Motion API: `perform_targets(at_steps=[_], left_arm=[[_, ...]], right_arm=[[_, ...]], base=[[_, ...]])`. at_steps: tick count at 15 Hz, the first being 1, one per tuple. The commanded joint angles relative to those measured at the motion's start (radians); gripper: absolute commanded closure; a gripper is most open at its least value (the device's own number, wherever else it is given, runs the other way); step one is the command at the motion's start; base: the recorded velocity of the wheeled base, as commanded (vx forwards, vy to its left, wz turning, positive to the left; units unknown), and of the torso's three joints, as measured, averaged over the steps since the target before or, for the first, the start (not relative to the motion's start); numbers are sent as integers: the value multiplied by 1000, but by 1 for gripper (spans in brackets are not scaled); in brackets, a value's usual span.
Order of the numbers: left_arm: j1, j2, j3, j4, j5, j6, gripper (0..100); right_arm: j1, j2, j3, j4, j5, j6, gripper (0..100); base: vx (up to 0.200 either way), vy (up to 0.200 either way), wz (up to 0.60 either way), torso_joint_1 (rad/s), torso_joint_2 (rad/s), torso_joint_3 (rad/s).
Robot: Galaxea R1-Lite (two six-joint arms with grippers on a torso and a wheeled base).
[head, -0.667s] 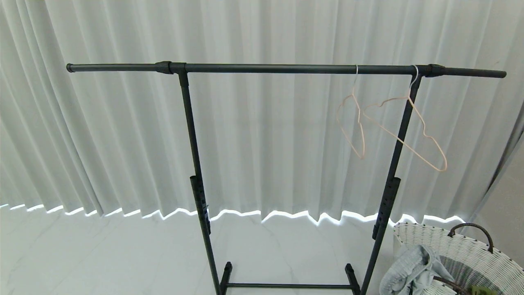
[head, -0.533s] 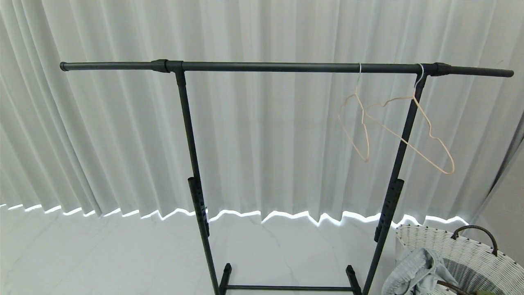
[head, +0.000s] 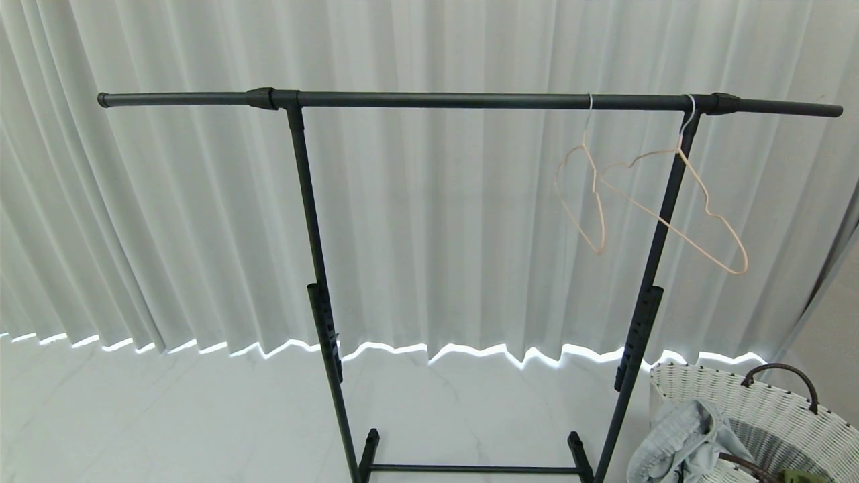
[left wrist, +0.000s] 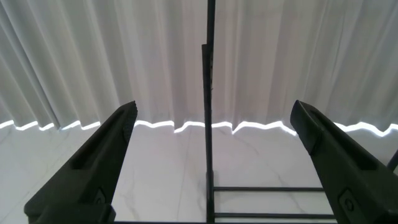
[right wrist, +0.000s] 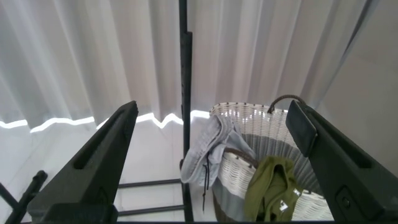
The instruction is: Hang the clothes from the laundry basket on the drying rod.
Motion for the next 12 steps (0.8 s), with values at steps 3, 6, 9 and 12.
perform_targets(at_steps=[3, 6, 9, 12], left_arm=[[0, 0, 0, 0, 0, 0, 0], [0, 0, 0, 0, 0, 0, 0], [0, 1, 0, 0, 0, 0, 0], [0, 1, 0, 0, 0, 0, 0]], right_arm=[[0, 0, 0, -1, 0, 0, 0], [0, 0, 0, 1, 0, 0, 0], [0, 0, 0, 1, 0, 0, 0], [0, 0, 0, -1, 0, 0, 0]], base=[[0, 0, 0, -163, 435, 276], [0, 0, 0, -159, 447, 294], [0, 0, 0, -136, 447, 318], [0, 0, 0, -43, 168, 108]])
